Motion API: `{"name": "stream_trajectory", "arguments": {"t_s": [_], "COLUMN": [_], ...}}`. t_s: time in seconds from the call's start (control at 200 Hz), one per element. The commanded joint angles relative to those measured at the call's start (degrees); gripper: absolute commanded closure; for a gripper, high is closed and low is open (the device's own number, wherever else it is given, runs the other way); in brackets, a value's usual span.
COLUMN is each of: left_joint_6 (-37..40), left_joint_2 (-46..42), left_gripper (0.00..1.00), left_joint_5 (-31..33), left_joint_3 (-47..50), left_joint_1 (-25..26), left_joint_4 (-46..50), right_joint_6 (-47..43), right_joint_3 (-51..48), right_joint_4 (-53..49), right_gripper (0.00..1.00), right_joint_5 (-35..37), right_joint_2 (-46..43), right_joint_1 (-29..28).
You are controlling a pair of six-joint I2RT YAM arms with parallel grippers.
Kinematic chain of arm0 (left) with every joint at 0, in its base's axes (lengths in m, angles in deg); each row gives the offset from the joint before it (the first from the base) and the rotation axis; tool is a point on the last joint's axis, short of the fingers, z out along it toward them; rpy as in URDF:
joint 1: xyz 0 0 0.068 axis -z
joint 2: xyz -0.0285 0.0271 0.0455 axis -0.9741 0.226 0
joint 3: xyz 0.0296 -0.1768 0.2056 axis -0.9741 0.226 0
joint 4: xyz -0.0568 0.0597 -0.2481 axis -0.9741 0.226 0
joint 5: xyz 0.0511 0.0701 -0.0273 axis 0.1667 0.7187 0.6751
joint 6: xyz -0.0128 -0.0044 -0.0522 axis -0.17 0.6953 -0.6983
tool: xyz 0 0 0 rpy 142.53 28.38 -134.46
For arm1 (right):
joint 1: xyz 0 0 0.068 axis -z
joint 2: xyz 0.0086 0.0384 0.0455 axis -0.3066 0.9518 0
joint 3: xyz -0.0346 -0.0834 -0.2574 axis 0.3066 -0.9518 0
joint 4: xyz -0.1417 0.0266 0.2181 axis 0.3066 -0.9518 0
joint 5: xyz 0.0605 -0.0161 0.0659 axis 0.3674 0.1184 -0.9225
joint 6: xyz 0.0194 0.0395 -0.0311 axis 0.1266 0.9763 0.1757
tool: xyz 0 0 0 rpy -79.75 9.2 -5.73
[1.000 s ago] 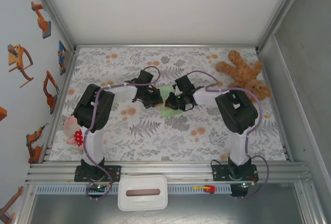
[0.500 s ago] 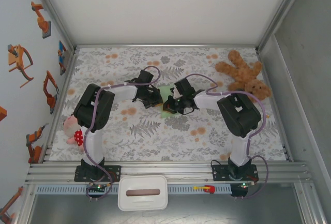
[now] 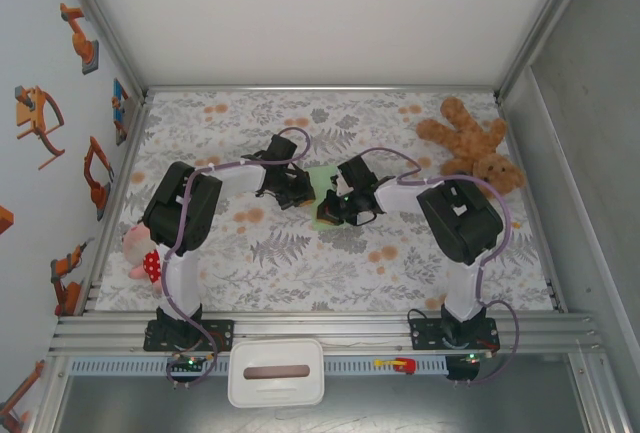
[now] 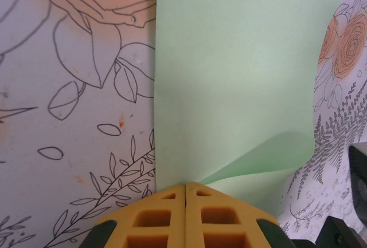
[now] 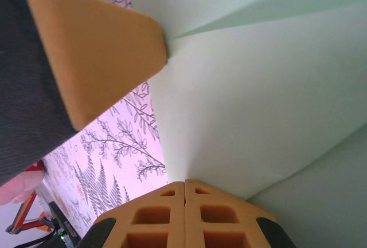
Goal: Fold a paper plane with a square sheet of paper (pick it up from the middle)
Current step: Fold the triangle a second time at the center of the table.
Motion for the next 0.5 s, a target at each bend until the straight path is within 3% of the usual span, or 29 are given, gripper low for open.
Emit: {"name": "stream_trajectory", "arguments": {"t_s": [0.0,0.496], "left_joint_6": [0.39,0.3], "left_joint_2": [2.82,2.96], "left_gripper": [0.96,0.96], "left_joint_5": [2.87,3.1], "left_joint_3": [0.16,-0.01], "left_joint_1": [0.25,0.24], "left_joint_4": [4.5,4.8], "right_joint_6": [0.21,-1.23], "right_joint_3": [-0.77,-1.55], "right_joint_4": [-0.46,-0.36], "right_gripper": [1.0,1.0], "right_joint_5": [0.38,-0.22], "right_joint_2": [1.56,-2.88], "right_joint_1": [-0.51,-2.42]}}
